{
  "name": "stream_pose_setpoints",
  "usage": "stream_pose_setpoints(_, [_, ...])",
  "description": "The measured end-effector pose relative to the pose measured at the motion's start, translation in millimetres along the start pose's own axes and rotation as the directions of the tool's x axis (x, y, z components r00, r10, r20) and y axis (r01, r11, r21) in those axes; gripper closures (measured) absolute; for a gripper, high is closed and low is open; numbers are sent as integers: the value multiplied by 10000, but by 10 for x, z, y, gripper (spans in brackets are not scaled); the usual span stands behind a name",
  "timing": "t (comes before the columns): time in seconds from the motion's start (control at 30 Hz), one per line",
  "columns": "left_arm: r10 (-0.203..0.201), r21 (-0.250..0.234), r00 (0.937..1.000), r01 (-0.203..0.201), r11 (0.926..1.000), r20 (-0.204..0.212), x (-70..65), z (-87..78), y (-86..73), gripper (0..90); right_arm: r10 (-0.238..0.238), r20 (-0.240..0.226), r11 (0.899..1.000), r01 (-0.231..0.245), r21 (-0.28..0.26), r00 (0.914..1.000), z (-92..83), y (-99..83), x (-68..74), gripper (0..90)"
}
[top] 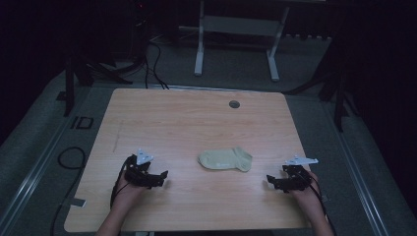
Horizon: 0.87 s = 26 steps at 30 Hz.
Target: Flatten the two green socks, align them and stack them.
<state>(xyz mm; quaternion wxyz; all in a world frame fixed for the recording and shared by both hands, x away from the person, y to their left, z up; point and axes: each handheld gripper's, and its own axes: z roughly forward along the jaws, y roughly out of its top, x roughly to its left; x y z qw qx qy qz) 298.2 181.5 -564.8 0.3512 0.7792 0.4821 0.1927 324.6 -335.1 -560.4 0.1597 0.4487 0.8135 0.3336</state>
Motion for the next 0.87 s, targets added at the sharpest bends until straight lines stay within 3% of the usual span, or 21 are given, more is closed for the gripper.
stream_pose_setpoints(0.47, [-654,-65,9967,651,9979,-491,262,-204,-238,55,466,216,9987,-462,-191,9987,-146,-166,-77,155])
stream_pose_setpoints(0.73, [-835,-19,9956,835,9965,-420,277,-260,-411,55,424,445,9988,-412,-273,9981,-148,-218,-73,158])
stream_pose_setpoints(0.87, [-904,-49,9950,903,9959,-425,278,-268,-436,55,382,394,9975,-358,-617,9985,-169,-214,-74,158])
